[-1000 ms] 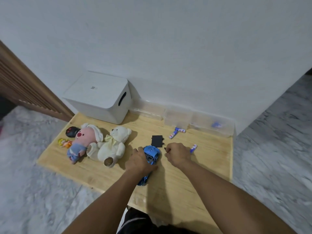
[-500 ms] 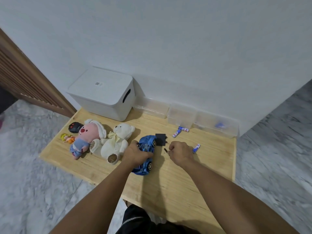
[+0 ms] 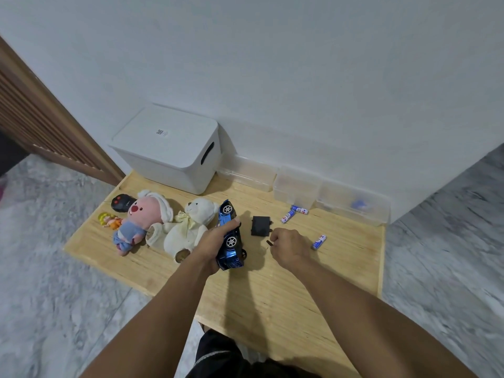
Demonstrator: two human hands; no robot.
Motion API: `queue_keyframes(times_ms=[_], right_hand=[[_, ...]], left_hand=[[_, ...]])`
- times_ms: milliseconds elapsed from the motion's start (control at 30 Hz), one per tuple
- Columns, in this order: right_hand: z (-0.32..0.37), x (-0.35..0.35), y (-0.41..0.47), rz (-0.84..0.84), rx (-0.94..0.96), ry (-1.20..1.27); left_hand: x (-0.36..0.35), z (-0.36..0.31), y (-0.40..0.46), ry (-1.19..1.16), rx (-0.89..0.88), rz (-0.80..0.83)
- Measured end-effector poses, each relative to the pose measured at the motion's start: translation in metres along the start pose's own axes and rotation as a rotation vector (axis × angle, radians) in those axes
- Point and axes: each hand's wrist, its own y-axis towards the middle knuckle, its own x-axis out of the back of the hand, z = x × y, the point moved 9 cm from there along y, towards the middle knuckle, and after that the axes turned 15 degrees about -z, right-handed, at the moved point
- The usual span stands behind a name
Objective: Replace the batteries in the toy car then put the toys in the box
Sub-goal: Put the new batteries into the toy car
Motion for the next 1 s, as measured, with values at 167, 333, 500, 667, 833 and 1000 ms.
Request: queue_keyframes(times_ms=[167, 333, 500, 667, 833, 1000], right_hand=[[-0.006, 0.008, 0.005, -0.031, -0.044, 0.091], [-0.013, 0.013, 0.014, -0.053, -0.108, 0.161], [-0.013, 0.006, 0.017, -0.021, -0.136, 0.174], [-0.013, 0.006, 0.019, -0.019, -0.131, 0.145], [-0.025, 0.020, 0.021, -0.014, -0.069, -0.012], [-0.045, 0.029, 0.025, 0.093, 0.080, -0.260]], left_hand=[[-0.007, -0.002, 0.002, -0.029, -0.008, 0.028], [-0.002, 0.000, 0.009, -0.043, -0.004, -0.023], [0.000, 0.000, 0.012, -0.067, 0.010, -0.045], [-0.006, -0.001, 0.014, -0.087, 0.009, -0.041], [-0.014, 0.000, 0.014, -0.078, 0.005, -0.007], [-0.024, 0.002, 0.012, -0.090, 0.027, 0.038]])
